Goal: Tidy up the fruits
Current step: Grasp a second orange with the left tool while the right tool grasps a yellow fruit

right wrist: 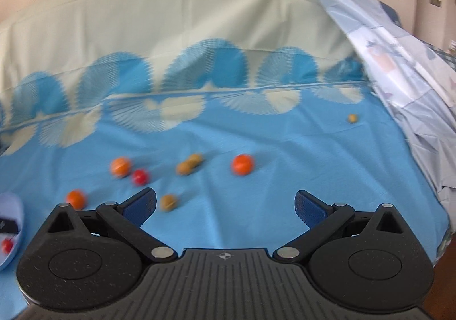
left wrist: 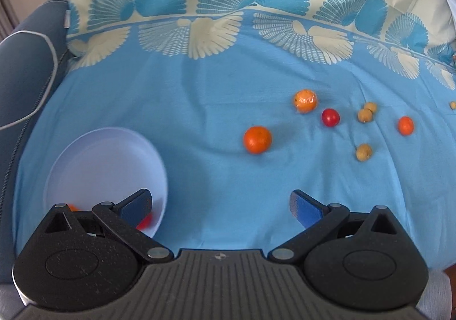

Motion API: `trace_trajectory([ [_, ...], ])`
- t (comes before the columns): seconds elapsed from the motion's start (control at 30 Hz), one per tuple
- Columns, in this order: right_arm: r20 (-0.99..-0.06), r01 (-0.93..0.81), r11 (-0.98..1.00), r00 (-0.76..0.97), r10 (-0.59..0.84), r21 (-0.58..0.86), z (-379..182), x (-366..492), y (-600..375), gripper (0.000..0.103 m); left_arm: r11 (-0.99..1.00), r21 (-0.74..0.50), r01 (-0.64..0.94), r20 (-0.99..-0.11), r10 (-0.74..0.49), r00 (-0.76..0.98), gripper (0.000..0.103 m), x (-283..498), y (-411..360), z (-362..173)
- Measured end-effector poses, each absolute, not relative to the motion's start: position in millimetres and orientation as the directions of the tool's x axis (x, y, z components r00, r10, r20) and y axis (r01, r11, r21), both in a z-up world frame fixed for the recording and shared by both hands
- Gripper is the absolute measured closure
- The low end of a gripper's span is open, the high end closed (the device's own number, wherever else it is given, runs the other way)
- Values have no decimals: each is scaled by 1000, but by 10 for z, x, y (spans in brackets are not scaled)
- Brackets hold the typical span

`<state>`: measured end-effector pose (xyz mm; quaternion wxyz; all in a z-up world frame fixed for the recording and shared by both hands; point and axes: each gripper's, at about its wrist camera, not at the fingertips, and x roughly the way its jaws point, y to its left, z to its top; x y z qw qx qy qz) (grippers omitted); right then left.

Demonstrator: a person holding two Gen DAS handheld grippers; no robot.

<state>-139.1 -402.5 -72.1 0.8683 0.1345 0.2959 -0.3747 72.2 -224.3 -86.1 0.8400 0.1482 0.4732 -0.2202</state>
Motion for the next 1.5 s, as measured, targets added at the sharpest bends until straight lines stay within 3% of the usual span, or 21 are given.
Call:
trace_trajectory([
  [0.2,-535,865,502,411,-738,-28,-948,-1295,-5666,1,873,61,484,-884,-178,433,0,1137,-2716,-1290],
  [0.47,-593,951,307,237,-770,-19,-1698,-1022,-7841,1,859,110,500,-899,-128,419,0,1389,-3066,-1758],
  [0.7,-686,962,271,177,-705,-30,-2311,-884,-8738,1,858,108,503,-901,-129,413,0,1434,-3080,-1940],
  [0.87,-603,967,255,194,-774,-17,-2408,-899,-8661,1,871,89,482,-913,-122,390,1,1479,-3076,-1915],
  [0.93,-597,966,259,203,-777,-8,-2382,-909,-8649,13,879,52,473,-911,-152,383,21,1455,-3055,-1860],
  [0.97,-581,964,267,214,-785,-6,-2357,-914,-8616,49,878,51,476,-910,-156,385,40,1427,-3056,-1809],
  [1.0,-571,959,283,231,-788,-2,-2324,-915,-8580,77,872,60,486,-904,-159,398,75,1395,-3064,-1762],
  [1.13,-601,961,275,211,-771,-14,-2224,-893,-8473,77,865,5,502,-898,-217,383,76,1369,-3028,-1617],
  [1.2,-612,965,262,214,-761,13,-2134,-930,-8361,77,870,-12,492,-890,-234,392,96,1362,-2982,-1516],
  [1.47,-593,898,433,388,-705,72,-1575,-1105,-7435,77,857,-53,513,-862,-298,410,95,1305,-2793,-1202],
  [1.5,-595,886,458,408,-693,75,-1523,-1124,-7313,77,852,-57,520,-868,-300,396,91,1317,-2790,-1215],
])
